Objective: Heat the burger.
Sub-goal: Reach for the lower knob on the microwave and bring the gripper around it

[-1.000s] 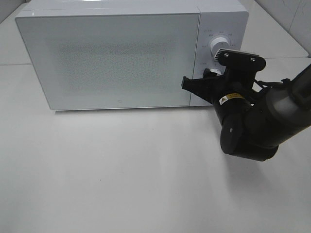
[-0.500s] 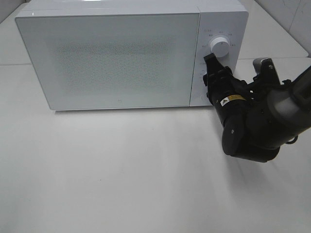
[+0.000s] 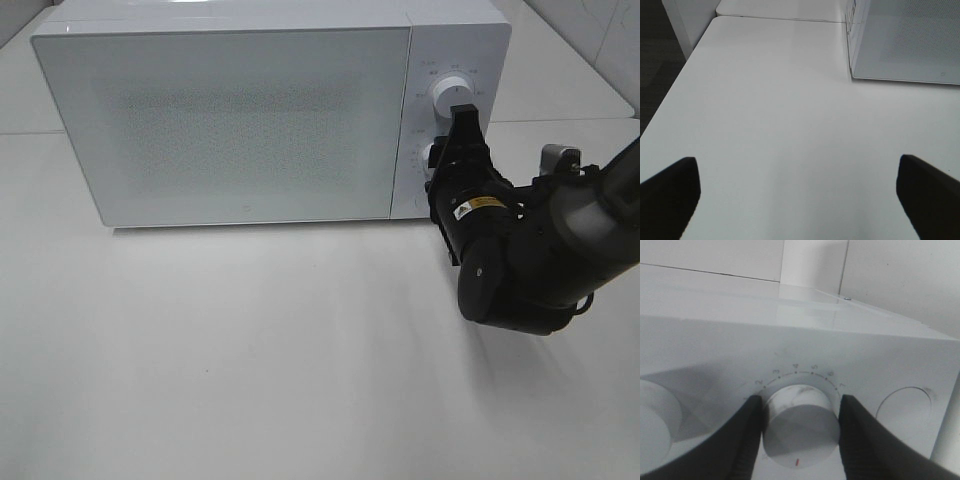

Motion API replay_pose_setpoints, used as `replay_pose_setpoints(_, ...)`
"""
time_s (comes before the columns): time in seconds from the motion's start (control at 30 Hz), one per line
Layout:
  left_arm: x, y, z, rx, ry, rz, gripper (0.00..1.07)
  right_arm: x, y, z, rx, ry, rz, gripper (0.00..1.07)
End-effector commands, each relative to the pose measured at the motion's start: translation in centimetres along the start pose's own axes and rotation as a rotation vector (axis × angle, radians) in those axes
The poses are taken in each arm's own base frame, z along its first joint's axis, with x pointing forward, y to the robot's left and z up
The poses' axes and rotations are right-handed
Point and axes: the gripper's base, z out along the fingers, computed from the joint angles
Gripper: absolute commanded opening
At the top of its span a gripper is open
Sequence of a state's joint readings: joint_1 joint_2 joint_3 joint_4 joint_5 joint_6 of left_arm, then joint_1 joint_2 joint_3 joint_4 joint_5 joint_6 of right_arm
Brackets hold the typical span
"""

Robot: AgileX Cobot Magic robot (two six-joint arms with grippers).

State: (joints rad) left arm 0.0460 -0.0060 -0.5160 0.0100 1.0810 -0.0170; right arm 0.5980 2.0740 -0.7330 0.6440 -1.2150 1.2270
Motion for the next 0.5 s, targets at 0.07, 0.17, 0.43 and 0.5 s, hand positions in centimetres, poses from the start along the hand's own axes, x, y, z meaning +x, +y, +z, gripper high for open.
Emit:
replay_pose_setpoints(0.07,0.02,-0.03,-0.22,0.004,-0.028,-0.008,1.0,1.54,2.86,0.19,-0.254,0.105,-0.105,0.0)
replay_pose_setpoints(0.17,0.02,-0.03,-0.22,0.004,-0.028,-0.008,1.0,1.55,2.83,0.2,-0.254,0.098,-0.17,0.0)
replay_pose_setpoints(0.43,0.02,-0.03,-0.22,0.004,-0.028,-0.008,1.0,1.11,2.6,0.23,-0.229,0.052,-0.199,0.16)
replay_pose_setpoints(0.5,0.02,-0.03,-0.22,0.004,-0.028,-0.008,1.0,1.12,2.59,0.23,-0.228,0.052,-0.199,0.18)
